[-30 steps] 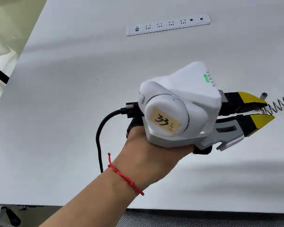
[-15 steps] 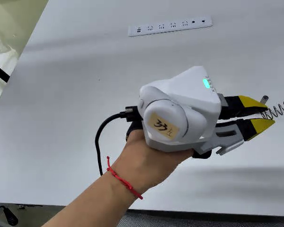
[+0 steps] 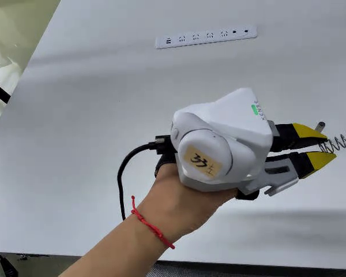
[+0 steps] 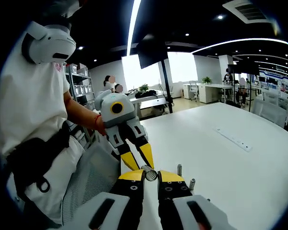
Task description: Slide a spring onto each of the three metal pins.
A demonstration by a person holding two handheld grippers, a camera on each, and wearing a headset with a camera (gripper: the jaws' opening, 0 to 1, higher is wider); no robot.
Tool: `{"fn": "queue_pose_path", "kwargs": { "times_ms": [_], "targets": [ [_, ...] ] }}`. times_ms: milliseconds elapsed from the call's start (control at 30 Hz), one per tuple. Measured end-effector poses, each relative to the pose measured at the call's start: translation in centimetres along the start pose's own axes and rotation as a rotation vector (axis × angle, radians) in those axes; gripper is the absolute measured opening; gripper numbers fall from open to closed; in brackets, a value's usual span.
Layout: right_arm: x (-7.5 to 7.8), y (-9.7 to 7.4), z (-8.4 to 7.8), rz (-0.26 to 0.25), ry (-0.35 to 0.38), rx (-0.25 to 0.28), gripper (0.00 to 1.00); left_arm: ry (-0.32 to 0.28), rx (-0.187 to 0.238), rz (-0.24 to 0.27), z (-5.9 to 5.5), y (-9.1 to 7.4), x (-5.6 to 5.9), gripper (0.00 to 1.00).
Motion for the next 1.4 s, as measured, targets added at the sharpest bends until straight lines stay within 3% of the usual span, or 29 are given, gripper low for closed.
{"fn": "queue_pose_path", "kwargs": {
  "times_ms": [600, 1400],
  "targets": [
    [-0.5, 0.4, 1.2, 0.003, -0.056, -0.097, 0.06, -0.019, 0.007, -0.004, -0.3, 0.2, 0.3, 0.07],
    [-1.1, 0.7, 2.4, 0.03, -0.185, -0.215, 0.06, -0.026, 0.008, -0.014, -0.6, 0.4, 0.7, 0.07]
  ]
}}
Point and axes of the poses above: the centre of the closed fingertips' face, and the gripper's own axes: y roughly forward along the fingers, x roughly to its right, z roughly out of its top, the point moved 10 cm from there along -y, roughly backward along the fingers, and after that the axes turned 5 degrees about x, right-handed, at the moved point
